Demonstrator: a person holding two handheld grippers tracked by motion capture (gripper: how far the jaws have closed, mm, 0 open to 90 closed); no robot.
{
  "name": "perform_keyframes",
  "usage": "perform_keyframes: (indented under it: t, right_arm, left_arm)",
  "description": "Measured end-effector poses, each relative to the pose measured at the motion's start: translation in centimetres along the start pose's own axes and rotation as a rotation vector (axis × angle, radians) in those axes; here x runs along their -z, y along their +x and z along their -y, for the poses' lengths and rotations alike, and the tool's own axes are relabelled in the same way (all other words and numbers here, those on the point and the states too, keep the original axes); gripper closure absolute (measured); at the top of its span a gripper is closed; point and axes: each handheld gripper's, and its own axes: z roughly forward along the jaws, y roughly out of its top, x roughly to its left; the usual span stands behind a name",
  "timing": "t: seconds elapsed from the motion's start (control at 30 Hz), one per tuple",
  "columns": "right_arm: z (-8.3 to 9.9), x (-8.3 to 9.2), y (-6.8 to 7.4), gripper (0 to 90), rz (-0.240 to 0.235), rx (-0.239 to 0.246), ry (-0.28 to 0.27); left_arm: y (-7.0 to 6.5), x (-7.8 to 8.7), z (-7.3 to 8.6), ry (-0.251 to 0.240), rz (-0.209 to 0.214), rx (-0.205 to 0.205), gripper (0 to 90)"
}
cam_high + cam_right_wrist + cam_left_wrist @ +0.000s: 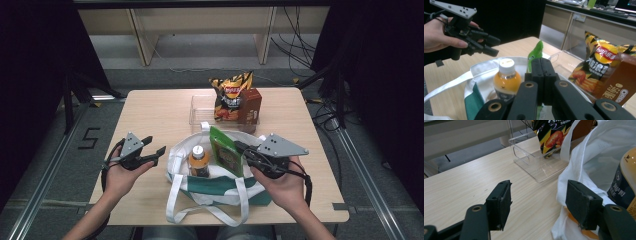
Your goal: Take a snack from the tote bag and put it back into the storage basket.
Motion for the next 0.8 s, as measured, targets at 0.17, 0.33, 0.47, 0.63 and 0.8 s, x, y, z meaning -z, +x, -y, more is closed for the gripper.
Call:
perform_keyframes:
  t: [0.17,0.33,0.47,0.63,0.8]
  right_arm:
    - [-0.5,0.2,-0.1,90.0,0.006,-0.012,-0.014]
    - [-0.9,0.3,-0.3,90.0,0.006,0.005,-0.016]
    - [-1.2,0.3,-0.3,90.0,-0.002,-0.001,-0.026]
    - [-1.7,0.5,-0.3,90.0,0.002,0.003,-0.032]
    - [-2.4,0.8,-0.3,90.0,0.005,-0.002,-0.051]
  left_arm:
    - [0.0,0.0,0.0,0.001,0.000,0.000,36.8]
    - [0.0,0.0,0.0,0.000,0.000,-0.001,36.8]
    - [0.0,0.0,0.0,0.001,0.001,-0.001,36.8]
    - [0.0,0.0,0.0,0.000,-0.001,0.000,36.9]
    - [0.1,0.1,-0.1,-0.004,-0.003,0.003,36.8]
